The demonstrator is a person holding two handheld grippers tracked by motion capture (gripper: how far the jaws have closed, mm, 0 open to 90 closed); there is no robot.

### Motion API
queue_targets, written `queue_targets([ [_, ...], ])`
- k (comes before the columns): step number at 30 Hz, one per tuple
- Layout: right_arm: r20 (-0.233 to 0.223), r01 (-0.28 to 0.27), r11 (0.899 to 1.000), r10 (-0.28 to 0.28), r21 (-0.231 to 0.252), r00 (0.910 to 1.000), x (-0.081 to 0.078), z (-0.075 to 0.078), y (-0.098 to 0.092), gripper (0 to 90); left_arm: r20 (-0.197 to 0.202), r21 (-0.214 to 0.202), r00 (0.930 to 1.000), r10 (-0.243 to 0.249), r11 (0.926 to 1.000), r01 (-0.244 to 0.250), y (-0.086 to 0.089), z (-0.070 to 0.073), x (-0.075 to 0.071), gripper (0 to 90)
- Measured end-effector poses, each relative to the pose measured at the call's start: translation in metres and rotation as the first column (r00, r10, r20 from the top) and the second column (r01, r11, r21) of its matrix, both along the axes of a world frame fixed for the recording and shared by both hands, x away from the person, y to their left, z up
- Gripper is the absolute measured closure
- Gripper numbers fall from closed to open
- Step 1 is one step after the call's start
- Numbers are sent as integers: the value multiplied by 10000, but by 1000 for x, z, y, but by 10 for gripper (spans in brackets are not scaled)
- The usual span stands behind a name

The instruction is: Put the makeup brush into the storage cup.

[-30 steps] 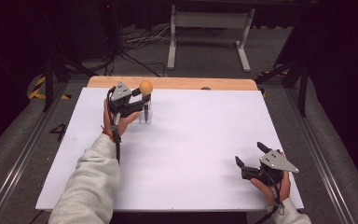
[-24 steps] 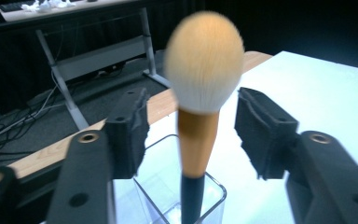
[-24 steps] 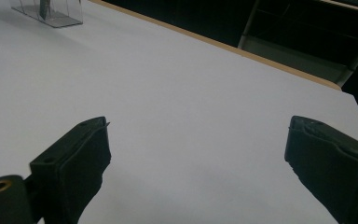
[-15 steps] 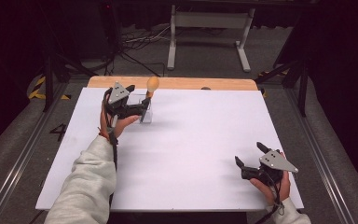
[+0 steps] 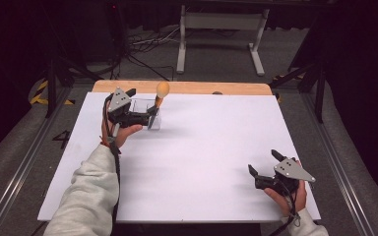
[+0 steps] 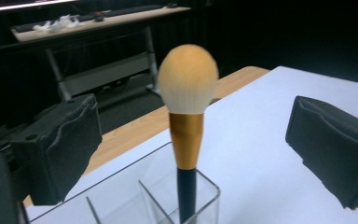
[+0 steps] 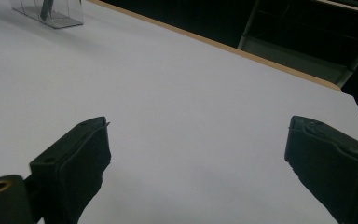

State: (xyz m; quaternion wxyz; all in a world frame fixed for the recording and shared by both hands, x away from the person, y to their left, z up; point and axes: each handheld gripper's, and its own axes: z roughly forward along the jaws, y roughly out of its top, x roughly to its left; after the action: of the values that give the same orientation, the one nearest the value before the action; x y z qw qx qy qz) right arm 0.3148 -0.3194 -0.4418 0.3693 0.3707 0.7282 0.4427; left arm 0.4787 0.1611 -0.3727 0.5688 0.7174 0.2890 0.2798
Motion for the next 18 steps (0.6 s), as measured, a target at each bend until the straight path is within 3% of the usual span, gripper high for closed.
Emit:
queue_targets([
  [7,-23,11,10000,-11,10,10000,0,0,0,74,11,-70,9996,-267,9996,267,5,3,-4,10],
  [11,-24,-12,10000,12,-37,10000,0,0,1,74,134,220,9997,-222,9995,219,5,3,-7,10],
  [18,-30,-15,10000,15,-44,10000,0,0,1,74,238,374,9997,-56,9993,47,6,3,-11,20],
])
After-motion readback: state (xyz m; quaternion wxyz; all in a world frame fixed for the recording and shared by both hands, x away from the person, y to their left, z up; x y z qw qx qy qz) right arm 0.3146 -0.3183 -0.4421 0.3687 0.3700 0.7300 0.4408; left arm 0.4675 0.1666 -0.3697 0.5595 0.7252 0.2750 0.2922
